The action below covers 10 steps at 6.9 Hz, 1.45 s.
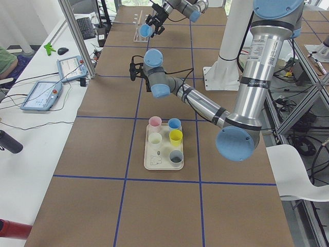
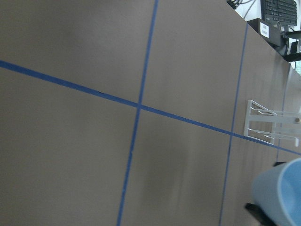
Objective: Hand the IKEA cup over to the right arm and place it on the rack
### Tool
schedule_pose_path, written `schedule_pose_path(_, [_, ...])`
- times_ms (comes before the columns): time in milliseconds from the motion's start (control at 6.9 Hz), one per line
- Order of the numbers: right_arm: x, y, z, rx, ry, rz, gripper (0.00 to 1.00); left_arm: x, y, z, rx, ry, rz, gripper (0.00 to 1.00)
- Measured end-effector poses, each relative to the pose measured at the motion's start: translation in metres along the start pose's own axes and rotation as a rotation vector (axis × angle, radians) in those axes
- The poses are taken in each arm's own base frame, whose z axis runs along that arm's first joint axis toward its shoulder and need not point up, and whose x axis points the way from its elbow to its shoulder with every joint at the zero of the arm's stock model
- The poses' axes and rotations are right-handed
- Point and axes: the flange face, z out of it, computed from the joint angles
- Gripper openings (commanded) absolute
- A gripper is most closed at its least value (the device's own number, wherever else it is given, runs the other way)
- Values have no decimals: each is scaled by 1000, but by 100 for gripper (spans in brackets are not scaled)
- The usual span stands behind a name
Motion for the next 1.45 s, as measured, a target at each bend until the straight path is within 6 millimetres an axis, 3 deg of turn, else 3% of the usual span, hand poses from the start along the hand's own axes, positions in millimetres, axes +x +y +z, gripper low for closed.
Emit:
schedule_pose_path(145, [31,19,-4,-73,29,-39,34,-45,-13,-17,29,-69,65,100])
schedule_pose_path(435, [100,80,-18,-204,110,-201,34,-130,-31,-51,47,-198,225,100])
schedule_pose_path(725, [167,139,-44,-337,150,-404,34,-208,-48,-80,26,-265,345,100])
schedule_pose_path(870, [197,164,-58,-400,151,-516,34,-229,-53,-89,15,-266,363,100])
schedule_pose_path(1160, [251,197,-76,-518,143,-780,33,-241,-54,-95,7,-262,369,100])
schedule_pose_path(1449, [309,209,-65,-624,116,-1007,33,-242,-53,-96,8,-259,371,100])
